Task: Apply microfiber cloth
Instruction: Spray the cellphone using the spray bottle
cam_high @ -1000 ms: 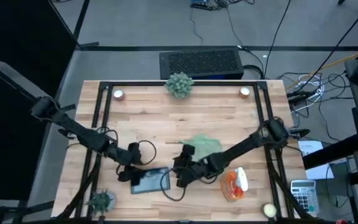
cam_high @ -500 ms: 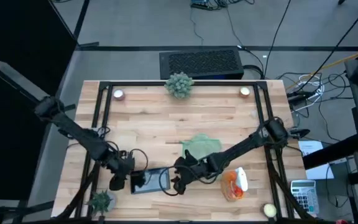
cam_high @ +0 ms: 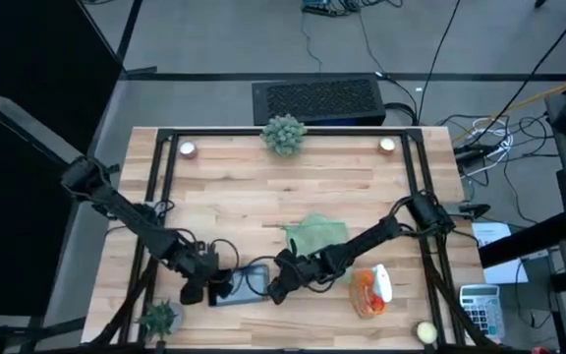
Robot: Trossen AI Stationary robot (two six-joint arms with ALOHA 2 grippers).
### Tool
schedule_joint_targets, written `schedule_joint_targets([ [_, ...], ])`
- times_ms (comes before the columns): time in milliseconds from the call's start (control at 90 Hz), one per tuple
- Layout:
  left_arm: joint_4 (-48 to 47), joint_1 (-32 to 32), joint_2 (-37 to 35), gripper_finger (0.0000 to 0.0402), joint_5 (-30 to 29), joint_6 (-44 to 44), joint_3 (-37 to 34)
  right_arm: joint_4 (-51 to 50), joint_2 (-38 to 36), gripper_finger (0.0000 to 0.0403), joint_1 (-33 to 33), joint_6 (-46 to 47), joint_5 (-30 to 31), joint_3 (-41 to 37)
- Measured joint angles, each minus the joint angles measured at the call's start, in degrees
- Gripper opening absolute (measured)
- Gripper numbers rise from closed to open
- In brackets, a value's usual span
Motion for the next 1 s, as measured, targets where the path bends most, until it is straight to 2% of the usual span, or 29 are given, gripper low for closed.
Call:
schedule_joint_targets([
  [133, 3.83, 0.08, 1.2, 0.0134, -2.1, 2.23, -0.05, 0.98, 0.57, 0.0196, -0.35, 0.19, -0.22, -0.02],
  [478, 5.23, 1.22, 2.86, 0.0134, -3.18, 1.98, 0.08, 3.68, 0.75, 0.0196, -0.22, -2.84, 0.43, -0.42],
  [822, 5.15, 1.38, 2.72, 0.0134, -2.46, 1.82, 0.14, 3.64, 0.17, 0.0196, -0.16, -3.69, 0.68, -0.42],
  [1000, 4.55, 1.44, 2.23, 0.0134, -1.53, 2.28, 0.14, 3.71, -0.22, 0.0196, -0.38, -0.59, 1.52, -0.42],
])
